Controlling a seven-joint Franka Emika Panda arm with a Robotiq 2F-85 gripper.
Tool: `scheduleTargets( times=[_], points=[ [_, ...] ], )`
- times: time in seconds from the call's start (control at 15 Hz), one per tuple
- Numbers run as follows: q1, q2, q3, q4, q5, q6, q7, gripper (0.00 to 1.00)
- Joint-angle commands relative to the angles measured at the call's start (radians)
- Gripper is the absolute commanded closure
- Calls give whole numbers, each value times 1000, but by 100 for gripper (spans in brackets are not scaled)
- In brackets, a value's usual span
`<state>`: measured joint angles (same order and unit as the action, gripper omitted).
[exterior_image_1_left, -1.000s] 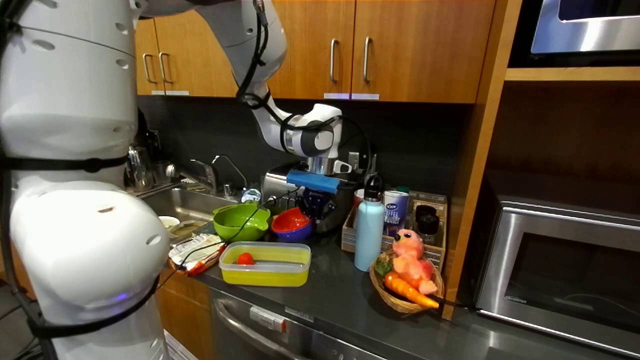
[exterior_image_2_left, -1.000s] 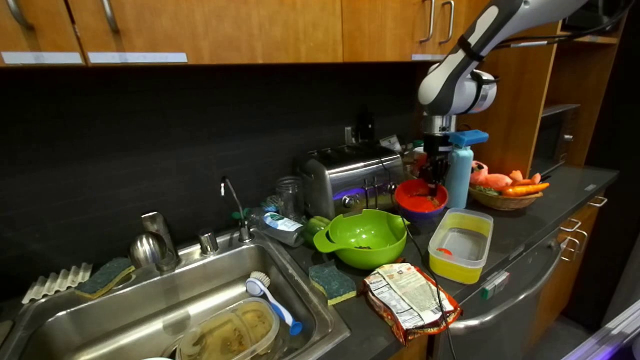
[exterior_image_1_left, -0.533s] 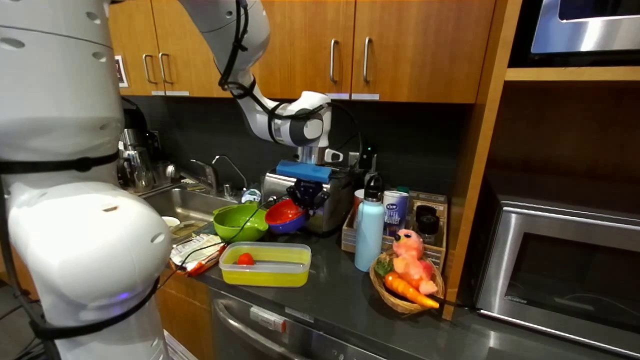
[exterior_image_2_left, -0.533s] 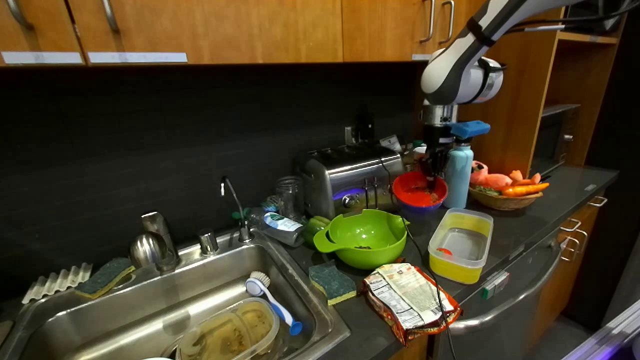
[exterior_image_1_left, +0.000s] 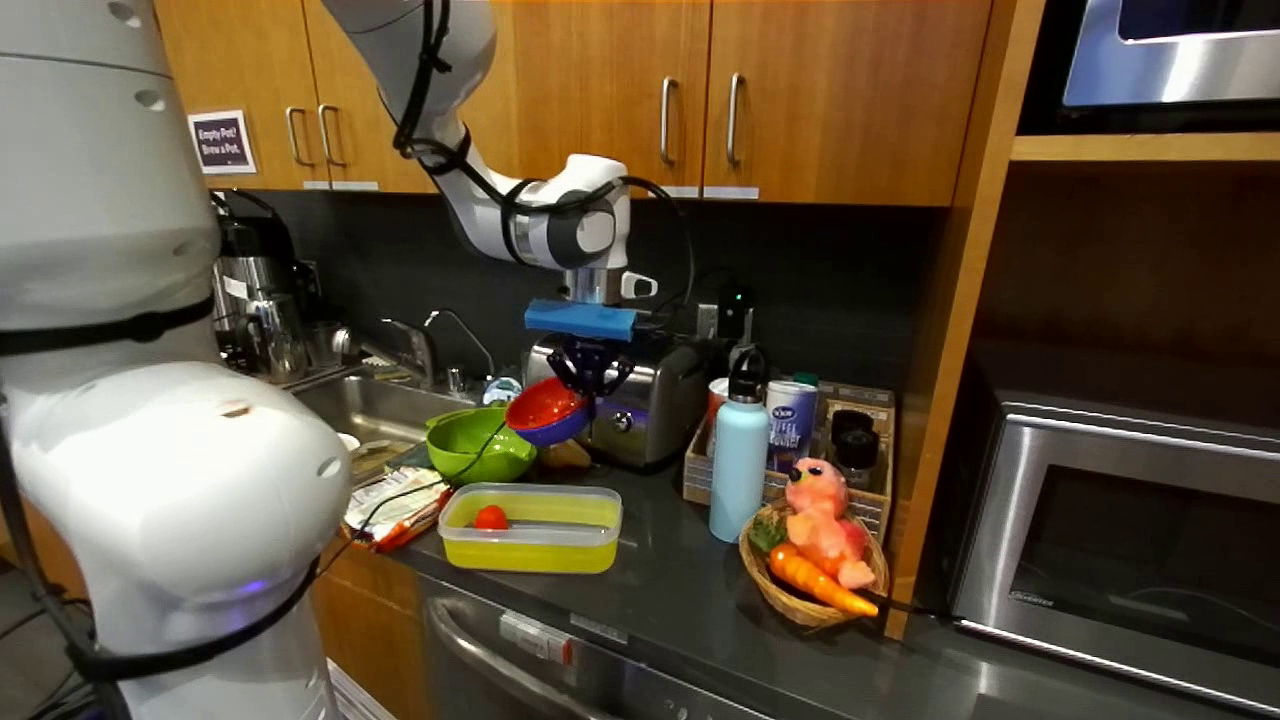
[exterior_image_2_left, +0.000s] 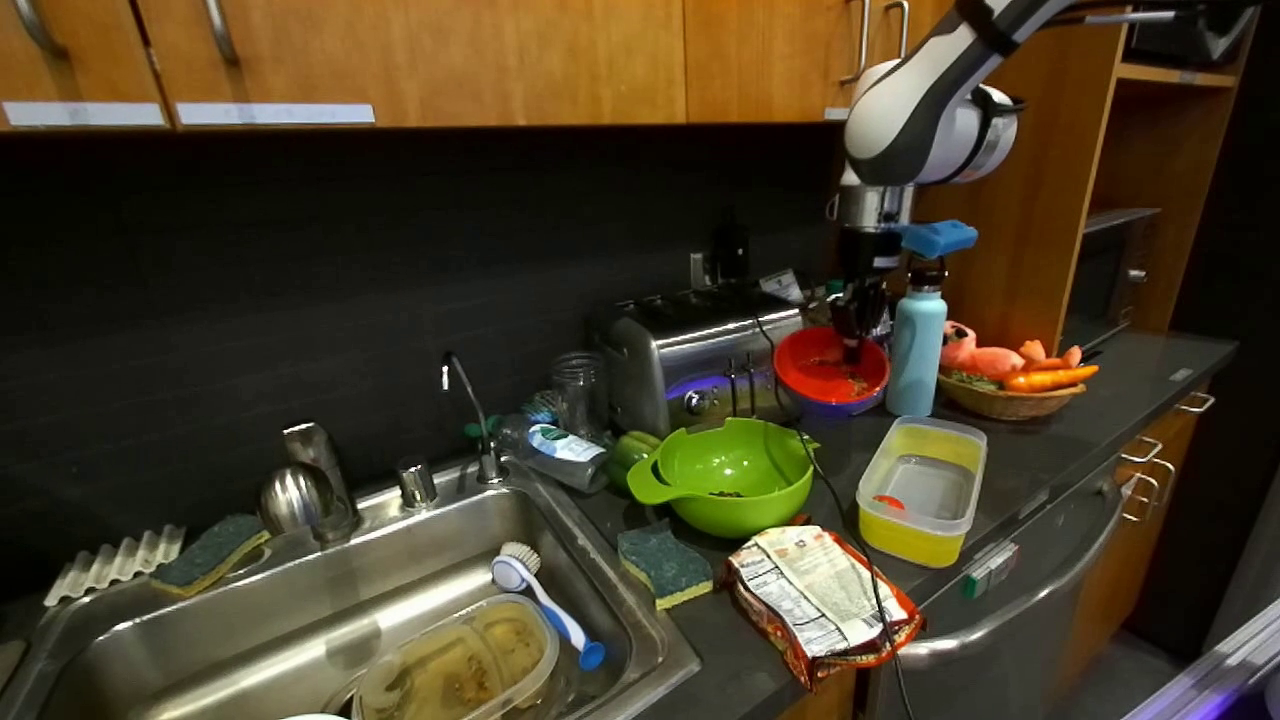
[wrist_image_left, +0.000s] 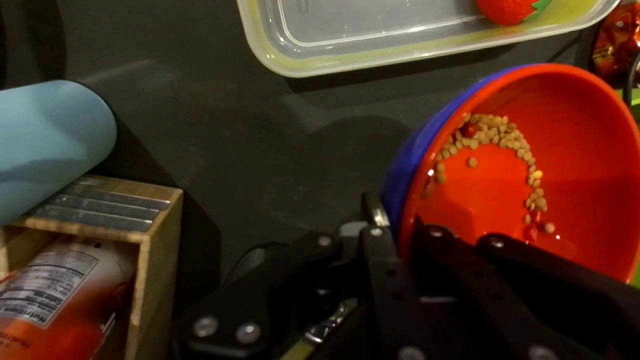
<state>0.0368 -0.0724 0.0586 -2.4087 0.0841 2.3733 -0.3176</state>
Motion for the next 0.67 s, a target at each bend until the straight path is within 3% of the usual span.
scheduleTargets(
  times=[0.0,0.6],
  points=[
    [16,-78,-11,-42,21,-9,-29,98],
    [73,-60,3,20,8,-88,-66,98]
  ],
)
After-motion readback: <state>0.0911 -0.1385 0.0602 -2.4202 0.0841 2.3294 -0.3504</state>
